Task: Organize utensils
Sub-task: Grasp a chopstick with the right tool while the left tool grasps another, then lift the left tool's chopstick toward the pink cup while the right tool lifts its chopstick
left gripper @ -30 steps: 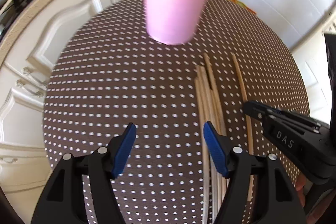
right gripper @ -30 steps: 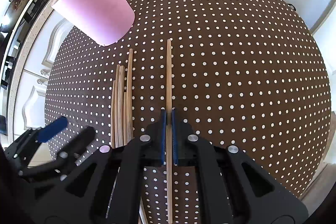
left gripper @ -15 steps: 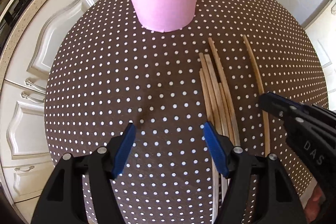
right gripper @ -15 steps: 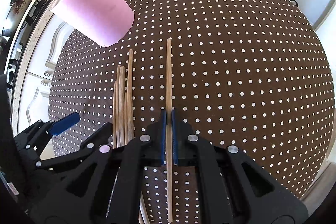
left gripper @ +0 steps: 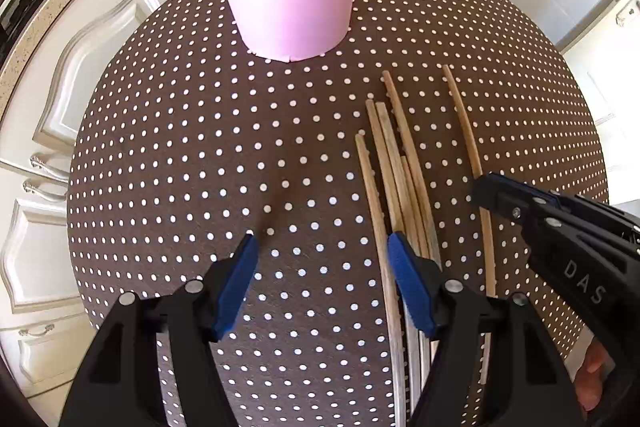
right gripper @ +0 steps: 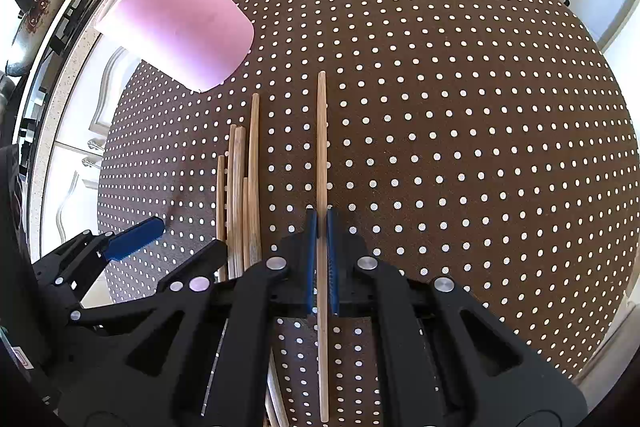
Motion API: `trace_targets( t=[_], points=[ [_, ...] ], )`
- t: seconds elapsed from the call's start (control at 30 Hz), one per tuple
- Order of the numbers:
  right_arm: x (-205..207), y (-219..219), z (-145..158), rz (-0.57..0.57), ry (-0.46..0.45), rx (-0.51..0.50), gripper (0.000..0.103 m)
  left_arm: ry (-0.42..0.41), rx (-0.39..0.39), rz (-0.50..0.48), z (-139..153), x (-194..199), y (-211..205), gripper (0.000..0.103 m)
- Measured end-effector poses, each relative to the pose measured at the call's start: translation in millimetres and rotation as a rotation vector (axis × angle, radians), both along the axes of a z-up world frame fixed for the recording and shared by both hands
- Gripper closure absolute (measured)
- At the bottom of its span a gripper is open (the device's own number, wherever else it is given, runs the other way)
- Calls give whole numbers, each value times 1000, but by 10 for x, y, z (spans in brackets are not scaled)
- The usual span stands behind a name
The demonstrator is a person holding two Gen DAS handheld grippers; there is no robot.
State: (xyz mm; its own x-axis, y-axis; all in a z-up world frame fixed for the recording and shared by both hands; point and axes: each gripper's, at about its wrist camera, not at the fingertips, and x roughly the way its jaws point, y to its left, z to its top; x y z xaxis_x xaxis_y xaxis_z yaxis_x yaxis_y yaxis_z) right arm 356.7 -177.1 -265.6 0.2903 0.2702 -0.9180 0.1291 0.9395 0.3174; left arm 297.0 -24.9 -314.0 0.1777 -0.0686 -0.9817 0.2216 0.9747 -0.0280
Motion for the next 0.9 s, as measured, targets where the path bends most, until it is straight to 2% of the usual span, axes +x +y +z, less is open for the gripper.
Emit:
trace_targets(
  t=[0.13, 0.27, 0.3, 0.33, 0.37, 0.4, 0.43, 0.73, 0.9],
  points=[
    [-11, -10, 5, 0, 0, -1, 97, 4, 51, 35, -59, 23, -102, 34],
    [-5, 8, 16, 8, 4, -18, 97, 2, 60, 54, -51, 57, -139, 35],
    [-2, 12, 16, 5, 6, -19, 97, 7, 37, 53, -44, 60, -143, 43],
    [2, 18, 14, 3, 7, -19, 97, -5, 36, 46, -17, 64, -168, 58],
    [8, 20, 9, 4, 7, -19, 97, -12, 35, 32, -4, 123, -197, 67],
    [13, 12, 7, 6, 6, -19, 97, -14, 36, 25, 7, 129, -220, 85],
    [9, 15, 7, 7, 4, -16, 97, -9, 24, 33, 12, 144, -234, 95],
    [-22, 7, 30, -3, -23, -7, 98, -14, 19, 54, 58, 263, -321, 98],
    [-141, -81, 85, -17, -41, 10, 98, -62, 24, 73, 276, 309, -411, 98]
  ],
)
